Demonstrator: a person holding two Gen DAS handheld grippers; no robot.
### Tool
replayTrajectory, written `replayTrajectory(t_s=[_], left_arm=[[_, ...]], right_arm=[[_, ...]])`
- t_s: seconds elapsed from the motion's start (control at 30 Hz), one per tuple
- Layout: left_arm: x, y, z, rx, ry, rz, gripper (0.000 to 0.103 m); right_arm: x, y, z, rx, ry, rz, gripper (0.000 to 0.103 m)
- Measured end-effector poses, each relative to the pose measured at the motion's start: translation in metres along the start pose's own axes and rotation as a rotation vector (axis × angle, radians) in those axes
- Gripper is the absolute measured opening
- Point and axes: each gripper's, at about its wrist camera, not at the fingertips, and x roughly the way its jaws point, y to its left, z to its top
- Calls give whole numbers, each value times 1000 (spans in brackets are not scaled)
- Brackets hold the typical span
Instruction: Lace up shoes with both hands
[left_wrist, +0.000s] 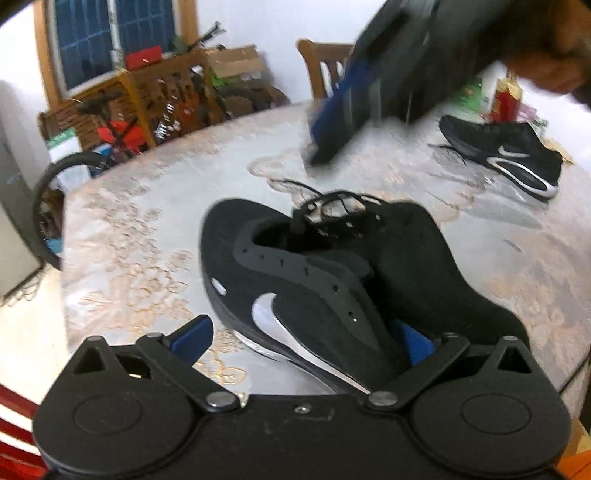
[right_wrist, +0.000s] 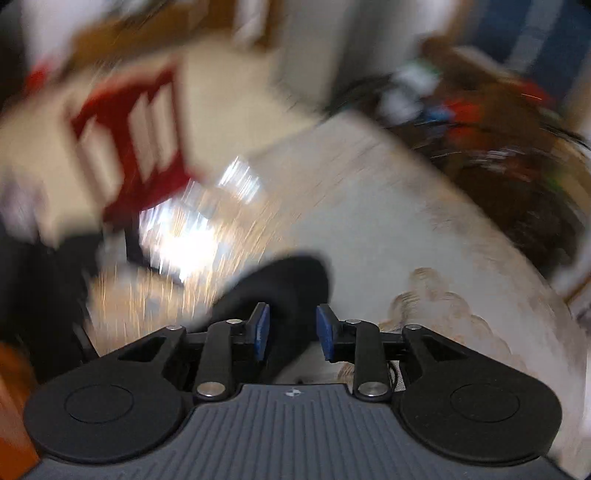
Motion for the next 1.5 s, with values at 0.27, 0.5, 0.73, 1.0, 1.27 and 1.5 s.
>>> replayTrajectory(t_s=[0.27, 0.5, 0.73, 1.0, 1.27, 1.5], left_arm=[[-20, -9, -2, -145, 37, 143, 103], [-34, -26, 4, -235, 73, 258, 103], [-35, -31, 17, -278, 74, 345, 103], [-34, -40, 33, -259, 79, 432, 103], [-28, -46, 33, -259, 102, 470, 103], [-26, -42, 37, -257, 90, 511, 103]], right_arm=[[45, -2, -19, -32, -1, 88, 26], [8, -33, -50, 368, -301, 227, 3], [-45, -84, -83, 827, -684, 600, 0], [-8, -56, -64, 681, -402, 442, 31], [48, -25, -36, 674, -145, 411, 22], [71, -36, -44, 770, -265, 417, 1]])
